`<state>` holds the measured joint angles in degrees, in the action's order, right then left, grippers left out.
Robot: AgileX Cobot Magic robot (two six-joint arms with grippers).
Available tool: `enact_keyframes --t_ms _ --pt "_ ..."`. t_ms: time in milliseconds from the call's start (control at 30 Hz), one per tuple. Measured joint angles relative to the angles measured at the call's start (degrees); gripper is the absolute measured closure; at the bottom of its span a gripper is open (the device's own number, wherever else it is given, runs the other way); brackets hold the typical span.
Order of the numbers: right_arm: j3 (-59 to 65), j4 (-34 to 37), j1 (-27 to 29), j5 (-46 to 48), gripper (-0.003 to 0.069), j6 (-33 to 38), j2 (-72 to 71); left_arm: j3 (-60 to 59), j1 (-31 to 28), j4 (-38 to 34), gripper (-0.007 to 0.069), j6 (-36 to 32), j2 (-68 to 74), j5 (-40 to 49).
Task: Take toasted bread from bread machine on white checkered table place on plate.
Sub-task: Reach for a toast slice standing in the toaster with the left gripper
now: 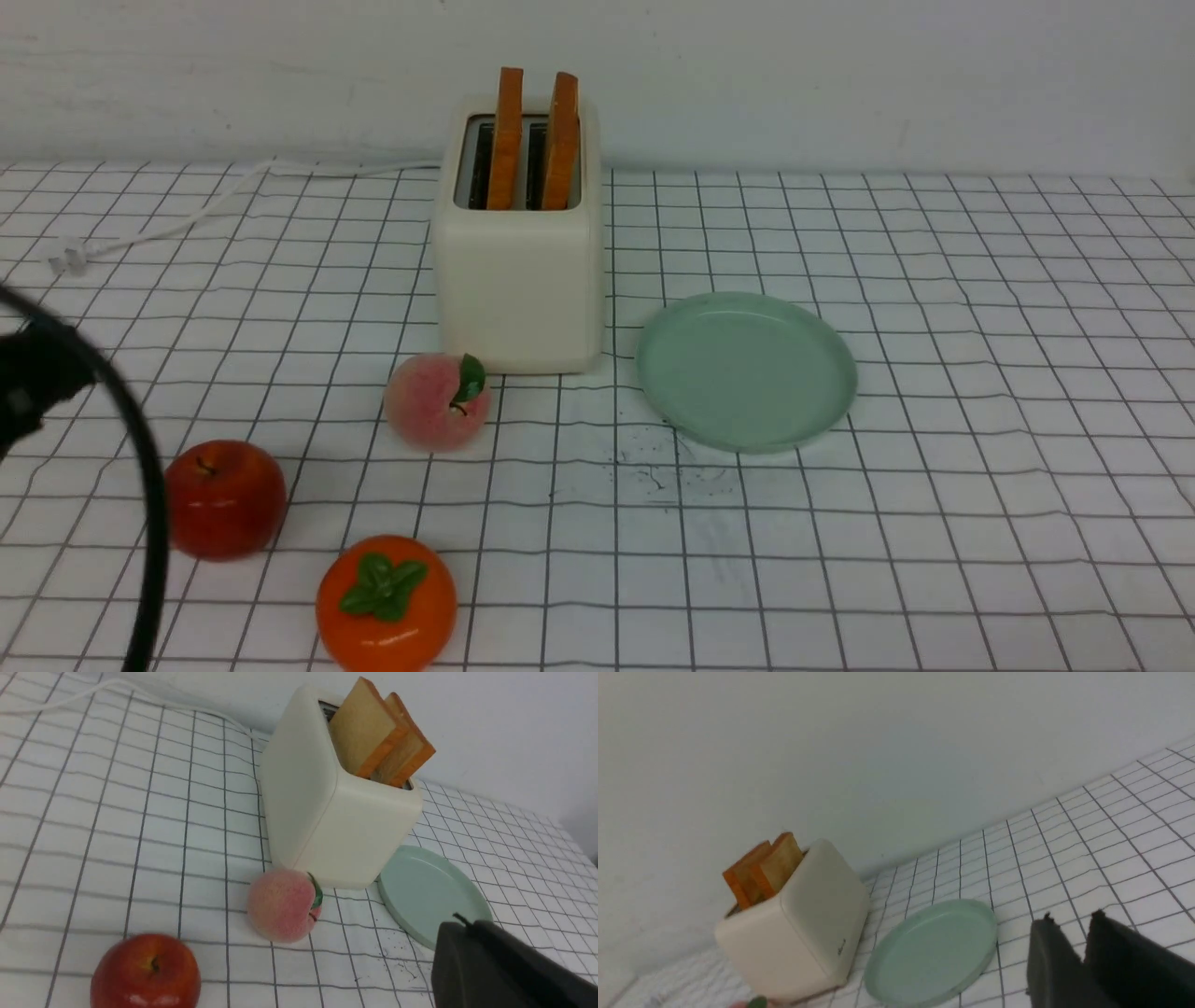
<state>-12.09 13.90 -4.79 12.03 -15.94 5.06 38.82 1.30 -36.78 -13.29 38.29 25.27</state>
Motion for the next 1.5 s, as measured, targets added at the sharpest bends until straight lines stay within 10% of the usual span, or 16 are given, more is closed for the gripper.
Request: enact_keyframes --t_ms 233,600,1000,1500 --pt "-25.7 1.9 0.0 30.2 0.0656 18.8 17.7 11.9 4.8 -13.1 0.0638 -22.4 15.5 1.0" --pt "-38.4 19.6 0.0 38.7 0.0656 36.7 28.8 23.2 17.7 -15.5 0.0628 -36.6 35.5 -17.7" --pt "-38.4 23.0 0.0 38.3 0.0651 39.2 30.0 37.1 17.8 -16.4 0.0218 -39.3 57.1 -23.4" --pt "-38.4 23.6 0.0 38.3 0.0644 39.2 30.0 45.9 17.8 -17.2 0.0193 -39.3 69.4 -29.9"
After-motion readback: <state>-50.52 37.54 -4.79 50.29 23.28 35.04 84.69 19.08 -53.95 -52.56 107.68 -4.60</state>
